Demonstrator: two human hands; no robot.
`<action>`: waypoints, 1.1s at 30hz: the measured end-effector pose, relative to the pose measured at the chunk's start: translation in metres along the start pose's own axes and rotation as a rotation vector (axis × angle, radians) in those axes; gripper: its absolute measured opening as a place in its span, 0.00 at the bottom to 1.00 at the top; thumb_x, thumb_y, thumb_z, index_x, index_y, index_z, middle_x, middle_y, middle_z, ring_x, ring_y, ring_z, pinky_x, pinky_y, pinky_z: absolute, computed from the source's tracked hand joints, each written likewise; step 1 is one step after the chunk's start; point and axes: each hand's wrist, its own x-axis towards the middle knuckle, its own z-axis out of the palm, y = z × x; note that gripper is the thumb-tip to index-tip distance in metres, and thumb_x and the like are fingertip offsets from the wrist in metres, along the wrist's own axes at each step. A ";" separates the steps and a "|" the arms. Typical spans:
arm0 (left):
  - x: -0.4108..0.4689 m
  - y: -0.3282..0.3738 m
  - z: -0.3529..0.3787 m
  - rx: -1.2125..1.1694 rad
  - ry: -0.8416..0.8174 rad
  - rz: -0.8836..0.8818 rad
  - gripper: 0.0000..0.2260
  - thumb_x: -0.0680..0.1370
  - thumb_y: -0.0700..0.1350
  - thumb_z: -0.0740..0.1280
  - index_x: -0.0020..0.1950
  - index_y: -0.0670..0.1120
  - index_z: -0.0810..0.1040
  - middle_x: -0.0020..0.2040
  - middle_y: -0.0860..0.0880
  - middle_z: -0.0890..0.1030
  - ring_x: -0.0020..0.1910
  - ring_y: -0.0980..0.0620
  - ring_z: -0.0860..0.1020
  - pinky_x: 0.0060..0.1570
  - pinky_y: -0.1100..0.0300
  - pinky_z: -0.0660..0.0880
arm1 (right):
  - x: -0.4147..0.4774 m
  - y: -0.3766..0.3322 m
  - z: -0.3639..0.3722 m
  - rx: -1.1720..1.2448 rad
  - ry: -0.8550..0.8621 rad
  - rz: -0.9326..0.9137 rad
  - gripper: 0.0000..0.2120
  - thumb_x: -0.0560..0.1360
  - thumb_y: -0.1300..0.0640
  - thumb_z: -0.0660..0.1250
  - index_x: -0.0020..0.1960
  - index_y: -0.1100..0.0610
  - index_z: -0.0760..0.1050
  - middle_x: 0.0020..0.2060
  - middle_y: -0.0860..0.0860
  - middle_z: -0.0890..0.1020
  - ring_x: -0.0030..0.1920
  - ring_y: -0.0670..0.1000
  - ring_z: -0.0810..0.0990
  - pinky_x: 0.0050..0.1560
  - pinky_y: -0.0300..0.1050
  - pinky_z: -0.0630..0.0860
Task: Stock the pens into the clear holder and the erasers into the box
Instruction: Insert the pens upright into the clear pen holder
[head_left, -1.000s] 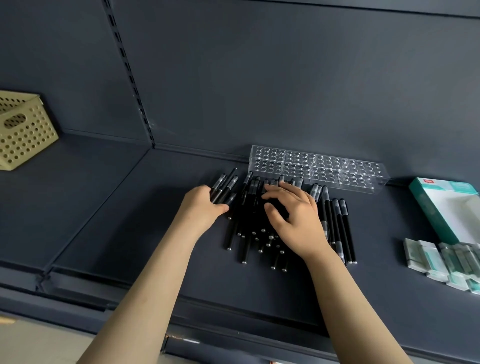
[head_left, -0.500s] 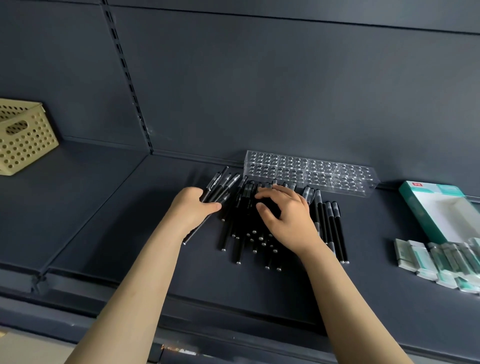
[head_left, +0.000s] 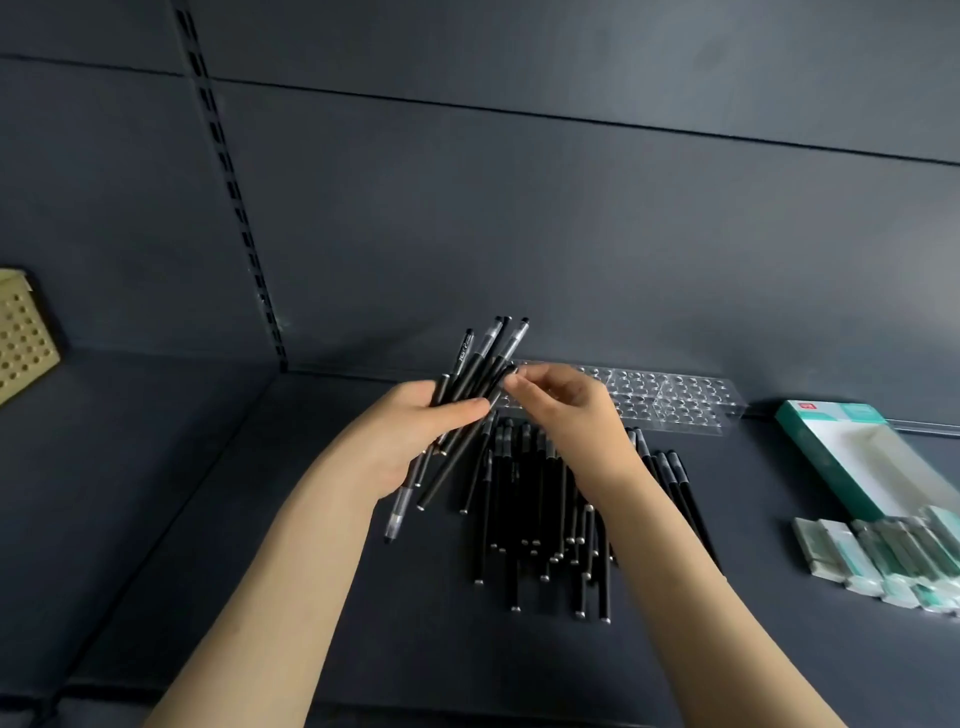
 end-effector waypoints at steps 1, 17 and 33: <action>0.004 0.002 -0.001 0.000 -0.013 0.021 0.11 0.77 0.45 0.70 0.59 0.48 0.82 0.53 0.54 0.85 0.56 0.57 0.81 0.64 0.57 0.72 | 0.004 -0.002 0.003 0.066 0.018 0.027 0.03 0.76 0.57 0.71 0.44 0.55 0.80 0.31 0.42 0.81 0.34 0.39 0.78 0.39 0.30 0.73; 0.070 -0.006 -0.016 -0.161 0.009 0.118 0.08 0.81 0.45 0.65 0.56 0.45 0.80 0.43 0.50 0.85 0.38 0.54 0.81 0.36 0.63 0.77 | 0.072 0.000 -0.012 -0.192 0.521 -0.263 0.03 0.80 0.59 0.65 0.53 0.54 0.77 0.43 0.48 0.84 0.46 0.48 0.83 0.53 0.48 0.80; 0.065 -0.008 -0.027 -0.183 -0.064 0.224 0.14 0.75 0.51 0.66 0.56 0.47 0.80 0.49 0.46 0.85 0.33 0.53 0.76 0.28 0.64 0.66 | 0.088 0.002 0.001 -0.366 0.457 -0.370 0.05 0.79 0.61 0.67 0.54 0.56 0.78 0.43 0.45 0.84 0.43 0.40 0.82 0.46 0.29 0.74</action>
